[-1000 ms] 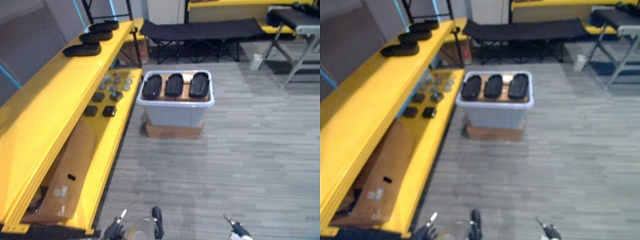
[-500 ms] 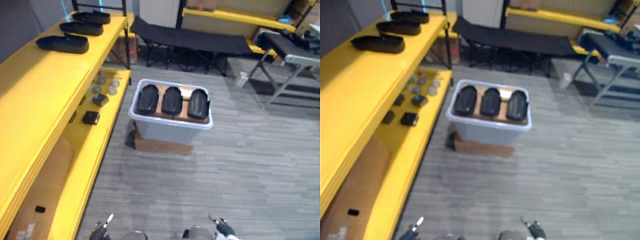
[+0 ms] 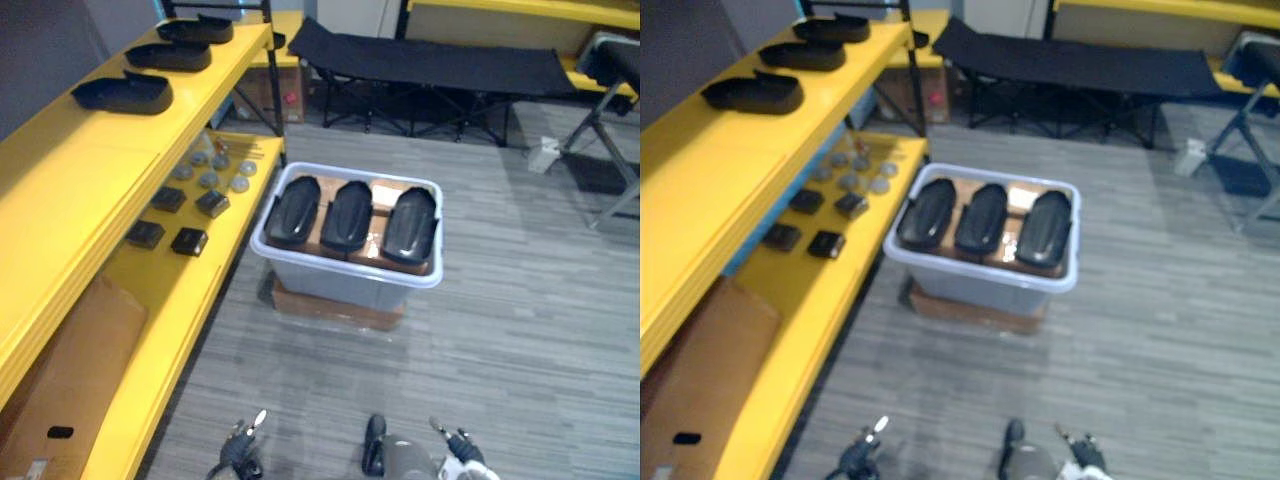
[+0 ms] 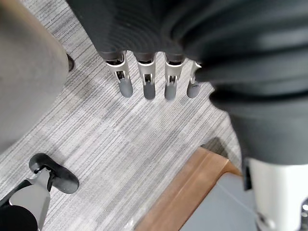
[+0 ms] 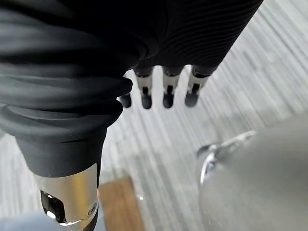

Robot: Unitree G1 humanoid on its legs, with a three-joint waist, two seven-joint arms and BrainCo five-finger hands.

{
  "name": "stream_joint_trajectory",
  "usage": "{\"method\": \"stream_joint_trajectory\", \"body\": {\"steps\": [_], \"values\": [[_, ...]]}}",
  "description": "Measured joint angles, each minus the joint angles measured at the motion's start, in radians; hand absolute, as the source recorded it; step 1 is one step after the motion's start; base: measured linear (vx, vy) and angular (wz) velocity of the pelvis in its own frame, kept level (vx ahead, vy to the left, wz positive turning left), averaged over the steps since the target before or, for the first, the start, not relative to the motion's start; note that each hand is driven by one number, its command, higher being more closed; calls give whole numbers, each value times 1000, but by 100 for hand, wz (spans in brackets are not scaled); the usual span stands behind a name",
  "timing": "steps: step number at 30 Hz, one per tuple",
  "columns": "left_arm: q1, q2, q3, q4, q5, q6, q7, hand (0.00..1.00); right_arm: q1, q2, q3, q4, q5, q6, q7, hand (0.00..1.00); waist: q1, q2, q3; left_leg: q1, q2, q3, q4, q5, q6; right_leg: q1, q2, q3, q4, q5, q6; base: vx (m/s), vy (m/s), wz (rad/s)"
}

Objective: Walk over and take plastic housings, then place them on the shelf

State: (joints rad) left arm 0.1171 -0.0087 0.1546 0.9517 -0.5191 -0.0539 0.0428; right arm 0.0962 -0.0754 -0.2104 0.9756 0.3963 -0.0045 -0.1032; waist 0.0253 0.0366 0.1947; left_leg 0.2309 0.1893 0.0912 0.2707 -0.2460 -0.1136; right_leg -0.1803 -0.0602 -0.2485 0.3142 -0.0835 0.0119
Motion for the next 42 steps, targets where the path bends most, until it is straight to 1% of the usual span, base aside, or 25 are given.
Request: {"method": "stream_joint_trajectory", "body": {"steps": [3, 4, 5, 6, 8, 9, 11, 12, 13, 14, 17, 19, 21, 22, 23, 25, 26, 28, 29, 30, 31, 32, 35, 39, 42], "values": [[1, 1, 23, 13, -57, 1, 32, 0, -10, -11, -1, 42, 1, 29, 19, 0, -2, 5, -14, -79, 32, 5, 240, 93, -58, 92, 32, 8, -83, 6, -14, 183, -107, -16], [1, 1, 24, 13, -59, 1, 33, 0, -11, -11, -1, 45, 1, 32, 20, 0, -2, 8, -15, -87, 33, 5, 257, 106, -64, 99, 34, 9, -90, 7, -16, 156, -78, -18], [0, 3, 31, 12, -63, 1, 36, 0, -13, -13, -2, 56, 1, 43, 20, 0, -2, 6, -18, -133, 42, 8, 352, 168, -79, 127, 41, 20, -127, 13, -21, 119, -60, -16], [-2, 14, 36, 12, -63, 1, 39, 0, -16, -17, -3, 68, 3, 58, 18, 0, 0, -2, -13, -208, 62, 12, 497, 178, -81, 174, 43, 26, -181, 19, -29, 107, -43, -12], [-1, 15, 43, 11, -63, 8, 39, 0, -19, -24, -7, 82, 10, 68, 16, 0, -2, 1, -8, -262, 63, 39, 565, 57, -55, 232, 36, 26, -222, 29, -26, 14, 62, -4], [2, 15, 49, 9, -63, 12, 38, 0, -18, -25, -26, 98, 21, 71, 13, 0, 1, -4, -6, -287, 42, 75, 542, 0, -43, 275, 19, 28, -240, 32, -19, -68, 143, -9], [4, 18, 49, -4, -63, 12, 34, 0, -24, -22, -44, 100, 10, 66, -12, 0, 11, -13, 0, -307, -25, 129, 374, -23, -27, 314, -25, 39, -250, 25, -1, -205, 204, -20], [6, 16, 45, -8, -63, 13, 33, 0, -22, -25, -44, 100, 7, 61, -24, 0, 14, -9, -2, -305, -46, 142, 272, -14, -29, 319, -33, 43, -251, 21, 12, -341, 266, -28], [16, 2, 37, -19, -61, 13, 33, 0, -24, -37, -43, 89, -3, 52, -43, 0, 20, 22, -6, -305, -57, 158, 89, 54, 30, 321, -20, 57, -252, 9, 48, -159, 258, -28], [22, 4, 37, -22, -58, 19, 34, 0, -33, -11, -40, 82, -24, 57, -51, 0, 23, 2, -16, -280, -88, 183, 38, 60, 47, 319, -46, 63, -257, 13, 68, -22, 250, -23], [28, 42, 27, -30, -51, 40, 36, 0, -27, 21, -40, 63, -57, 59, -43, 0, 22, -59, -26, -246, -164, 185, -84, 100, 90, 316, -101, 21, -282, 15, 72, 188, 152, 11], [29, 48, 28, -29, -51, 40, 38, 0, -19, 20, -21, 59, -56, 50, 3, 0, 29, -74, -24, -224, -183, 175, -119, 101, 101, 321, -113, -11, -269, 26, 89, 161, 59, 18], [30, 50, 29, -26, -43, 40, 43, 0, -15, 21, 10, 51, -48, 32, 42, 0, 29, -68, -21, -203, -171, 157, -154, 95, 118, 268, -117, -32, -120, 16, 104, 97, 64, 25], [31, 47, 27, -29, -23, 40, 47, 0, -17, 24, 39, 27, -50, 16, 65, 0, 29, -49, -19, -189, -157, 134, -162, 98, 116, 199, -129, -35, 55, 17, 107, 44, 106, 46], [28, 54, 19, -31, -21, 39, 54, 0, -18, 26, 50, 6, -61, -1, 86, 0, 18, -57, -9, -168, -154, 109, -162, 101, 121, 169, -150, -50, 167, 22, 122, 24, 135, 83], [31, 84, -4, -32, -21, 39, 67, 0, -17, 28, 115, -35, -118, -45, 127, 0, 19, -72, -2, -150, -140, 59, -160, 102, 122, 163, -183, -123, 221, -62, 98, -18, 86, 85], [30, 107, -5, -33, -21, 39, 68, 0, -30, 26, 182, -81, -180, -94, 159, 0, 29, -78, 0, -148, -121, 30, -161, 102, 121, 164, -183, -162, 175, -90, 97, -32, 25, 70], [32, 136, -1, -32, -2, 40, 67, 0, -72, 7, 326, -200, -276, -174, 214, 0, 39, -77, 0, -165, -96, -8, -155, 103, 101, 165, -165, -165, 19, -67, 108, 24, -24, 60], [33, 144, -1, -32, 12, 41, 66, 0, -90, -2, 376, -237, -310, -184, 223, 0, 48, -82, -1, -169, -98, -15, -155, 102, 93, 165, -165, -163, -29, -27, 104, 74, -126, 37], [34, 158, -1, -31, 20, 42, 66, 0, -133, -11, 460, -290, -382, -194, 236, 0, 58, -105, -5, -173, -111, -29, -155, 98, 79, 163, -174, -151, -101, 121, 101, 86, -239, 33], [33, 175, 4, -28, 29, 46, 67, 0, -173, -3, 517, -325, -439, -194, 235, 0, 78, -132, -8, -172, -128, -38, -155, 92, 65, 170, -178, -169, -144, 172, 99, 91, -291, 22], [36, 174, 12, -29, 32, 49, 67, 0, -188, -3, 528, -341, -449, -192, 228, 0, 96, -127, -13, -174, -120, -37, -153, 89, 55, 187, -163, -166, -184, 168, 100, 100, -332, 5], [68, 108, 68, 24, 66, 58, 68, 0, -173, -39, 482, -591, -439, -245, 188, 0, 90, -103, -20, -191, -93, -26, -156, 84, 31, 223, -113, -161, -308, 168, 100, 55, -183, -19], [114, 100, 102, 63, 64, 36, 47, 0, -101, -137, 320, -1046, -292, -218, 163, 0, 40, -102, -22, -144, -61, 32, -157, 70, 5, 253, -73, -109, -349, 167, 97, 48, -79, -45], [109, 99, 105, 68, 53, 7, 20, 0, -118, -149, 98, -1153, -241, -212, 9, 0, 7, -112, -37, -107, -60, 65, -162, 63, -3, 272, -70, -78, -360, 167, 97, -14, -4, -36]]}}
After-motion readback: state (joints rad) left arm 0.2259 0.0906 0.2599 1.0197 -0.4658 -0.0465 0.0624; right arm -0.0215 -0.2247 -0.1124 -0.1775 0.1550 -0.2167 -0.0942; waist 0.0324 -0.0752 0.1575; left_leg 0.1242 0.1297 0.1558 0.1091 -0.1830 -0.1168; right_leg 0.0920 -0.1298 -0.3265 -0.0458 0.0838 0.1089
